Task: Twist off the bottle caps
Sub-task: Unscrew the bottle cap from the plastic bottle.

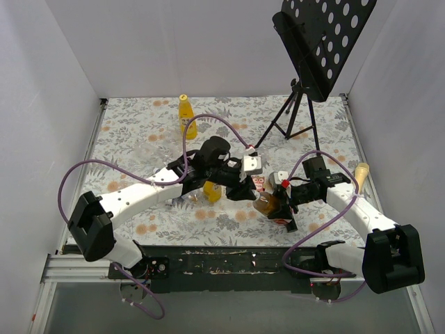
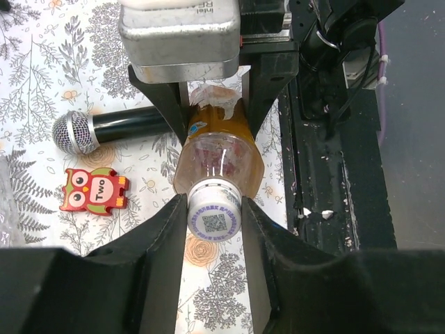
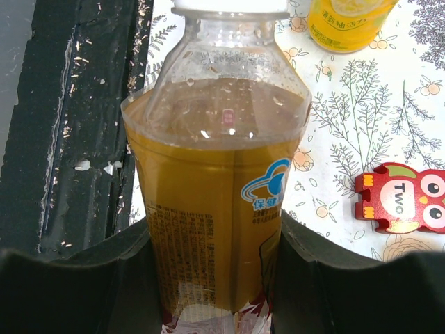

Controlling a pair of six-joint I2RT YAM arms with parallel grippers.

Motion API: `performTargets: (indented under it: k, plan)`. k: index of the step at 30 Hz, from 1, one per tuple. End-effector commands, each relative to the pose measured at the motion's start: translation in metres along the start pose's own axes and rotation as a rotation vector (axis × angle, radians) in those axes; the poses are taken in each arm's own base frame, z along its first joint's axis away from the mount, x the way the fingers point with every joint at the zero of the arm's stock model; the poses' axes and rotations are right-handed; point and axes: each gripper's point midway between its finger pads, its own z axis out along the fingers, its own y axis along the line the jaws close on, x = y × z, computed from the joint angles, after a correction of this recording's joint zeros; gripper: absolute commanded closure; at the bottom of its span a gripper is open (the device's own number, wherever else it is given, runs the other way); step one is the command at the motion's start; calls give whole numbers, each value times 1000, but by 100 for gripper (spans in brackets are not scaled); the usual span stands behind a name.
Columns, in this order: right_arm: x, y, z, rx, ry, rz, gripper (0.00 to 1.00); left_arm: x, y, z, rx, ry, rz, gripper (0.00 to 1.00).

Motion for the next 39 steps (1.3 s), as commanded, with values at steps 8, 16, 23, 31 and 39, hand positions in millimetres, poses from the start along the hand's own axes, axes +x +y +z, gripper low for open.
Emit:
performTargets:
  k: [8,16,23,31,39]
  plan:
    - [-7,1,1,-14,-29,-20,99,-23,4,-2,-62,16,-269,100]
    - [-8,2,1,-18,-33,-15,99,-34,34,-9,-362,9,-938,100]
    - [-6,1,1,-14,-27,-17,99,-30,42,-8,-418,1,-954,100]
    - [-6,1,1,-16,-27,-16,99,-42,51,-12,-446,-36,-921,52]
    - [-6,1,1,-16,-27,-13,99,-63,50,-35,-481,-96,-829,29]
